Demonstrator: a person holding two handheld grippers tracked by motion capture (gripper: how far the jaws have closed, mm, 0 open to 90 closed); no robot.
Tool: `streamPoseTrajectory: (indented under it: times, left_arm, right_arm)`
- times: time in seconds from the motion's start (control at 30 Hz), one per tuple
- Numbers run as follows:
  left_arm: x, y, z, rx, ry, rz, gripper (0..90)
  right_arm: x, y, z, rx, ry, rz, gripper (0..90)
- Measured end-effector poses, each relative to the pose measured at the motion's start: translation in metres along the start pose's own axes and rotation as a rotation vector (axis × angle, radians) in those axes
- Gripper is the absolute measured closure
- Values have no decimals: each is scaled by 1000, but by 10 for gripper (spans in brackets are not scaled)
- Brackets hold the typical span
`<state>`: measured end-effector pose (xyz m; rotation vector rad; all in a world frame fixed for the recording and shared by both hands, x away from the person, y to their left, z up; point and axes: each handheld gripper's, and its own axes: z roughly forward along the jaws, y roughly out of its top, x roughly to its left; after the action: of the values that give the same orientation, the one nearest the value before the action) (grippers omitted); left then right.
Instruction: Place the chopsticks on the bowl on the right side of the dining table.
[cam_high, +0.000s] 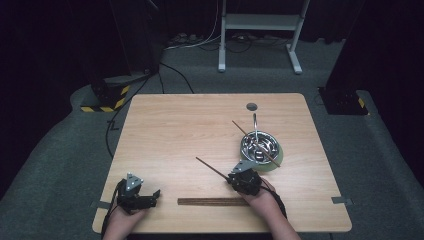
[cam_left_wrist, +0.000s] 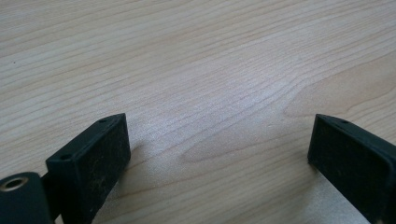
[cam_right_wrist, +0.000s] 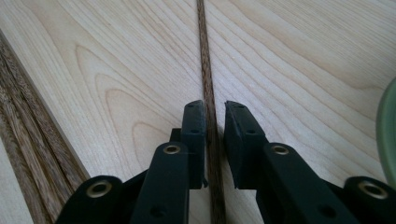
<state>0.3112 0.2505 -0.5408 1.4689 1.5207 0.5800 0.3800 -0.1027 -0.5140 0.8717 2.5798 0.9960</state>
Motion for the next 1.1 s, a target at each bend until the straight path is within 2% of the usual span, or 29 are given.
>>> streamPoseTrajectory:
  times: [0.1,0.17,0.27,0.47,0.5,0.63,0.67,0.73,0.77,1.0,1.07,1.1]
  left_arm:
    - [0,0,0,-1,1,-1,57]
    - [0,0,0,-1,0,-1,57]
    - [0,0,0,-2,1,-1,57]
    - [0,0,0,0,0,-1,57]
    - [0,0,0,0,-1,0,57]
    - [0,0,0,-1,2,-1,57]
    - [-1,0,0,-3,5,-3,57]
    - [-1,0,0,-6,5,-6,59]
    - [-1,0,0,-5,5,-7,59]
    - [0,0,0,-3,5,1,60]
    - [0,0,0,-2,5,-4,61]
    - [0,0,-1,-1,4,-1,62]
  right_arm:
    - [3,-5,-2,-22,-19,-4,760]
    - [4,-5,-4,-10,-9,-11,760]
    - [3,-7,-4,-21,-7,-22,758]
    - [3,-11,-5,-42,-5,-9,737]
    - [2,-12,-5,-44,-7,-22,736]
    - [2,-13,-7,-42,2,-25,737]
    - [2,-13,-7,-43,0,-27,742]
    - [4,-13,-6,-43,-11,-23,821]
    - [4,-13,-7,-38,-9,-40,831]
    - [7,-11,-8,-25,-36,-55,841]
    - [7,-11,-10,-52,-33,-19,841]
    - [6,-10,-14,-70,-33,-18,841]
